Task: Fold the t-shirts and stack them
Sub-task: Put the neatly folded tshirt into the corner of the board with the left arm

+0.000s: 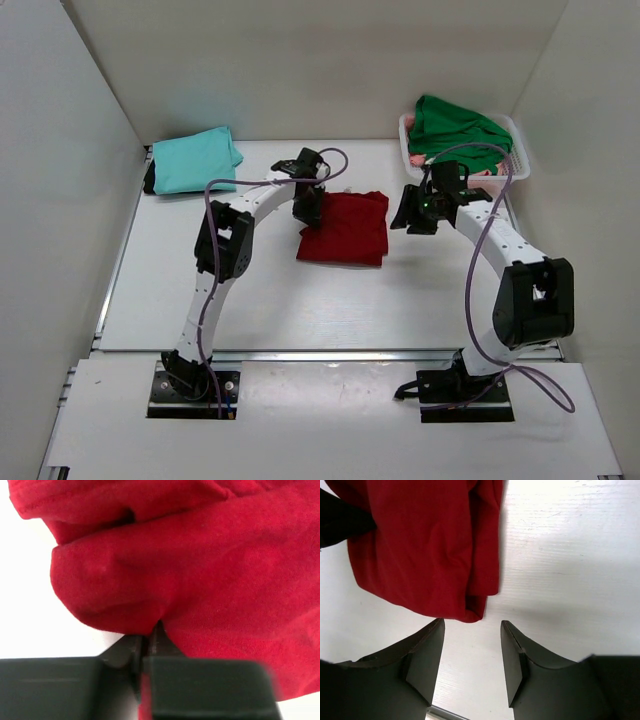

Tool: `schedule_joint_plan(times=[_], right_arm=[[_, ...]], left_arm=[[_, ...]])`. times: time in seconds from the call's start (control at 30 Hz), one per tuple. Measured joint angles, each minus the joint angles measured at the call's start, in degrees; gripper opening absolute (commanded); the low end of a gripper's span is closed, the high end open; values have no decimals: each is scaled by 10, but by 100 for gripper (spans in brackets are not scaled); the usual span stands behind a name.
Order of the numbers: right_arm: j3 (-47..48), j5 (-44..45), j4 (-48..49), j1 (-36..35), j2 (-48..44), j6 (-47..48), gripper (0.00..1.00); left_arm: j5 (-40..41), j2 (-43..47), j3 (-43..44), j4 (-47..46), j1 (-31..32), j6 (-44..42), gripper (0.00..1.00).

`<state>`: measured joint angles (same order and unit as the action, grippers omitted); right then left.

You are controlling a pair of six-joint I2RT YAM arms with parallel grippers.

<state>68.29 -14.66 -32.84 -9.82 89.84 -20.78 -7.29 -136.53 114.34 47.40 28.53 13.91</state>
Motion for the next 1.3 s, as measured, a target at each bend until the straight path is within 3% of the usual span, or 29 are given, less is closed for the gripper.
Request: schedule_joint_plan(times=[0.3, 0.5, 0.73, 0.87, 1.07, 1.3], right_arm=[[-23, -23, 5, 40, -38, -2, 45], [-38, -42, 3, 42, -63, -9, 44], [-87, -66, 33, 28, -111, -54, 43], [-127, -75, 57, 7, -125, -82, 42], [-162, -82, 70, -26, -136, -116, 42], [-150, -83, 56, -7, -136, -115, 42]], left_arm=[[18, -43, 110, 106, -17, -12, 0], [47, -45, 204, 129, -106, -42, 0], [106, -41, 267, 92, -217, -93, 0], [148, -37, 267, 45, -223, -127, 0], [148, -17, 267, -11, -221, -141, 0], [129, 40, 243, -60, -268, -118, 0]])
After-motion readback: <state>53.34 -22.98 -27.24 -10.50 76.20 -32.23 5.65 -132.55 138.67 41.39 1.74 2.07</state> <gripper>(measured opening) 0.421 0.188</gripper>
